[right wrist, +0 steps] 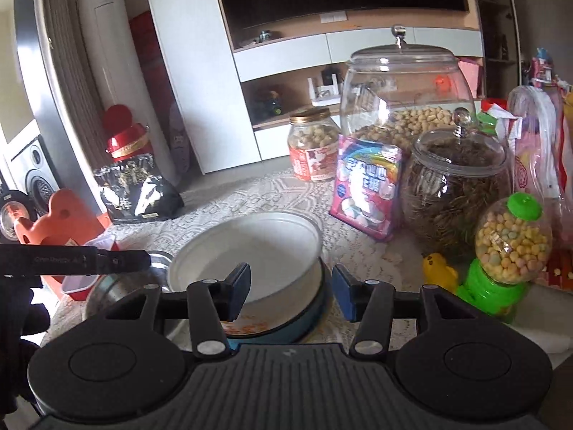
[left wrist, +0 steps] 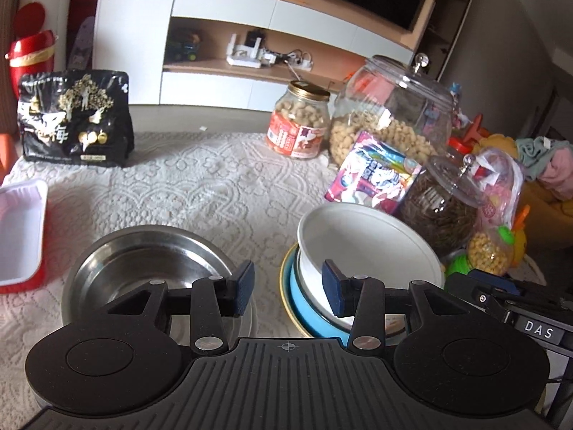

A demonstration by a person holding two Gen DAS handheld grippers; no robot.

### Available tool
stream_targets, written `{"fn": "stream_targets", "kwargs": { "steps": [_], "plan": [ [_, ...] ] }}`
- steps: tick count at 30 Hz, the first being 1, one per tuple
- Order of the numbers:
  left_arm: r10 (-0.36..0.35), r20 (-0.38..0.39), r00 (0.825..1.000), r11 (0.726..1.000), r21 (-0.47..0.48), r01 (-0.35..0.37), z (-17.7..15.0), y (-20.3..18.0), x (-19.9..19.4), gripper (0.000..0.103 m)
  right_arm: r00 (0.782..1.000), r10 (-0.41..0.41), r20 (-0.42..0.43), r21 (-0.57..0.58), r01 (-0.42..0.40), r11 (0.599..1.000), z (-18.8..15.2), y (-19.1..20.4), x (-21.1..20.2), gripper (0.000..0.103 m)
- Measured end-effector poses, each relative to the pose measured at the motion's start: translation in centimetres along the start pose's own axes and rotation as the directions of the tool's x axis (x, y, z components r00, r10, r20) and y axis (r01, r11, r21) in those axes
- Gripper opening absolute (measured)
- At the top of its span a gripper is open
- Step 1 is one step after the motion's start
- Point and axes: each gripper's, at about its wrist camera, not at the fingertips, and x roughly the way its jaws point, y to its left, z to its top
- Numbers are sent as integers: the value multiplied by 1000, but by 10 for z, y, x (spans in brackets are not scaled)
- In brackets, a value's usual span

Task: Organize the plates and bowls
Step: 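Reach both grippers to the rim of the stacked bowls and close them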

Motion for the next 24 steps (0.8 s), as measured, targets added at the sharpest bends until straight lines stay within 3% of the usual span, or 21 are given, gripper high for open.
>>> {"fn": "stream_targets", "kwargs": {
  "steps": [7,14,18,24],
  "plan": [
    [17,-35,999,1000,12,-16,0,1,15,45,998,-54,-9,54,55,997,-2,-14,21,50],
    [-68,-41,997,998,-16,67,16,-1,21,45,999,-39,-24,108,41,993,7,-18,47,50],
    [-5,-126,992,998,62,13,25,-16,48,45,998,-23,-57,95,29,995,10,-20,69,50],
    [93,-278,956,989,138,-56,27,-17,93,47,986,2,-164,92,14,996,8,-34,105,50]
  ]
}}
